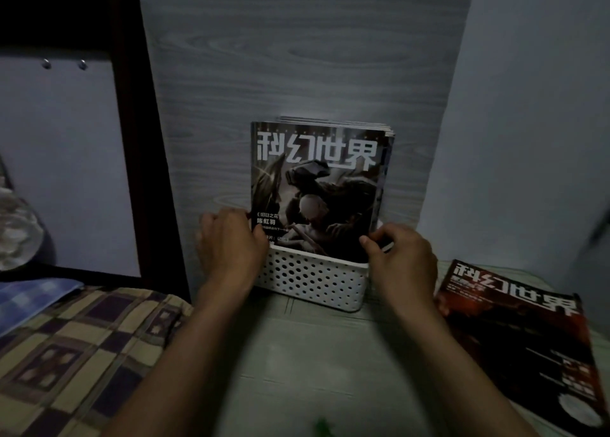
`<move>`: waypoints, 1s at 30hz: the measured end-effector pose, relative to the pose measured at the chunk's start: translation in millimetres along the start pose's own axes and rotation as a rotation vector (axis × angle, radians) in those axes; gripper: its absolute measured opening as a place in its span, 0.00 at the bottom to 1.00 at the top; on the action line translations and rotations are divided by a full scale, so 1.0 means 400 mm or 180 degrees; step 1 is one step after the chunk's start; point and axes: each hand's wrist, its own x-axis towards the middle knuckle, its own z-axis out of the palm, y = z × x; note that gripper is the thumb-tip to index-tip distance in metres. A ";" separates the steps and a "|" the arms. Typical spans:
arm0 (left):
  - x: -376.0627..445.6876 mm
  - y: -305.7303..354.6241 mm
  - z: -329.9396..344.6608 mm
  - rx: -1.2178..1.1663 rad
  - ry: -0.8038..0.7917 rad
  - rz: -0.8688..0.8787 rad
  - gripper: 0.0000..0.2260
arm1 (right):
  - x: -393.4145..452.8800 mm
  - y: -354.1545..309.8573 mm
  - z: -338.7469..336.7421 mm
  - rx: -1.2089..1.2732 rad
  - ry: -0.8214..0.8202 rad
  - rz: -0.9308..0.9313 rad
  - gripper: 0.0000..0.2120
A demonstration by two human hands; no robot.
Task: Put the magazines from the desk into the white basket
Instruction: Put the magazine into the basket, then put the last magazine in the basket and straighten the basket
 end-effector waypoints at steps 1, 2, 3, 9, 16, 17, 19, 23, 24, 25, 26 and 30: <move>-0.016 0.014 -0.010 0.0052 0.0107 0.0179 0.14 | 0.001 0.003 -0.006 0.0049 -0.0078 0.0017 0.07; -0.040 0.031 -0.023 -0.0031 0.0207 0.0383 0.17 | -0.002 0.007 -0.009 0.0194 -0.0171 0.0045 0.05; -0.072 0.054 -0.039 -0.0227 0.0309 0.0674 0.18 | -0.010 0.011 -0.020 0.0430 -0.0292 0.0088 0.04; -0.360 0.133 -0.040 -0.0727 -0.0748 0.3032 0.13 | -0.076 0.094 -0.165 0.0197 -0.1204 0.0039 0.25; -0.499 0.188 -0.042 -0.0781 -0.2111 0.1895 0.24 | -0.187 0.344 -0.393 -0.2124 -0.1983 0.0899 0.31; -0.516 0.197 -0.046 -0.0782 -0.2211 0.1852 0.25 | -0.210 0.352 -0.399 -0.2076 -0.2090 0.0889 0.32; -0.539 0.226 -0.065 -0.1185 -0.2252 0.1504 0.21 | -0.243 0.338 -0.408 -0.1998 -0.2180 0.0646 0.33; -0.569 0.296 -0.092 -0.2199 -0.2073 0.0044 0.08 | -0.318 0.274 -0.446 -0.1735 -0.2257 0.0140 0.35; -0.574 0.308 -0.094 -0.2104 -0.1907 -0.0104 0.06 | -0.338 0.261 -0.459 -0.1646 -0.2205 0.0049 0.35; -0.575 0.316 -0.094 -0.1885 -0.1737 -0.0071 0.05 | -0.356 0.248 -0.474 -0.1598 -0.2139 -0.0054 0.34; -0.573 0.320 -0.090 -0.1611 -0.1660 0.0105 0.08 | -0.373 0.236 -0.488 -0.1570 -0.2066 -0.0171 0.34; -0.550 0.333 -0.085 -0.0498 -0.2229 0.0388 0.24 | -0.415 0.206 -0.535 -0.1470 -0.1900 -0.0429 0.30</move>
